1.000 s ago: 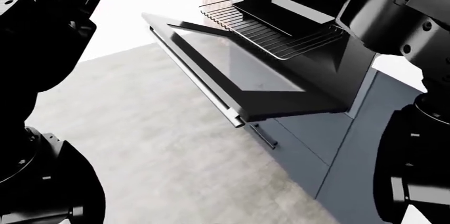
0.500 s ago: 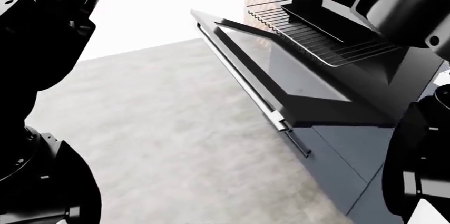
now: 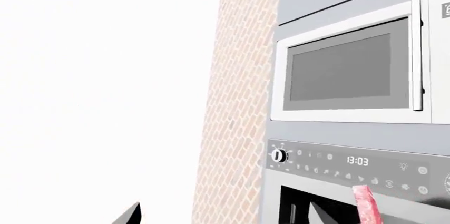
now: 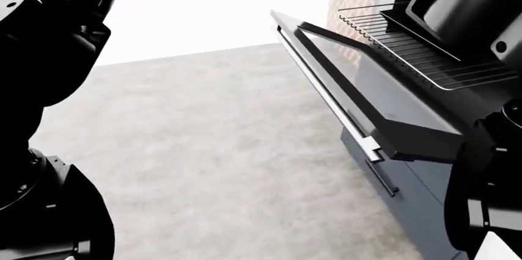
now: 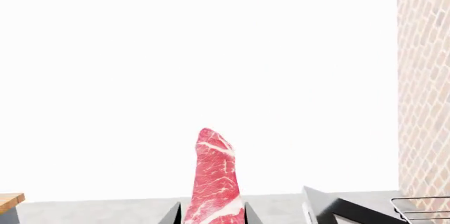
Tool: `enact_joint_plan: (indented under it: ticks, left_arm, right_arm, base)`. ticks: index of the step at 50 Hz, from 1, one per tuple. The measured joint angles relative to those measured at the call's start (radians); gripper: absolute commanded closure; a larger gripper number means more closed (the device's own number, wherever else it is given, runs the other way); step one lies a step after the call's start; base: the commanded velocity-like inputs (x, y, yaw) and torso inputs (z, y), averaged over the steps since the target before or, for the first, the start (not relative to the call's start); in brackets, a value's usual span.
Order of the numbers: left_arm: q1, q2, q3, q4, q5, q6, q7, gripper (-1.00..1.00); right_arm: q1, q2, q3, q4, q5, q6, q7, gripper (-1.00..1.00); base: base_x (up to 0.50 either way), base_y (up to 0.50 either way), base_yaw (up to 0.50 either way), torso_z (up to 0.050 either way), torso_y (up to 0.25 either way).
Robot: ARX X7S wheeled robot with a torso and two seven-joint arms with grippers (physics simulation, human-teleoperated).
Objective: Place the steak on the rack of the oven.
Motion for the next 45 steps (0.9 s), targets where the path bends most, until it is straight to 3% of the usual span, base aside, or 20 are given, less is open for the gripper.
enact_joint_plan:
  ticks: [20,45]
  left_arm:
    - [-0.002,-0.007,0.013,-0.005,-0.012,0.012,-0.01,-1.0]
    - [-0.005,-0.021,0.026,-0.01,-0.022,0.028,-0.019,-1.0]
  right_arm:
    - [0.007,-0.001,0.052,0.025,0.053,0.017,0.049,1.0]
    - [-0.024,-0.024,0.043,0.033,0.069,-0.003,0.063,1.0]
  base:
    - [0.44,0.13,0.0,0.0,0.0]
    - [0.48,-0.13,0.0,0.0,0.0]
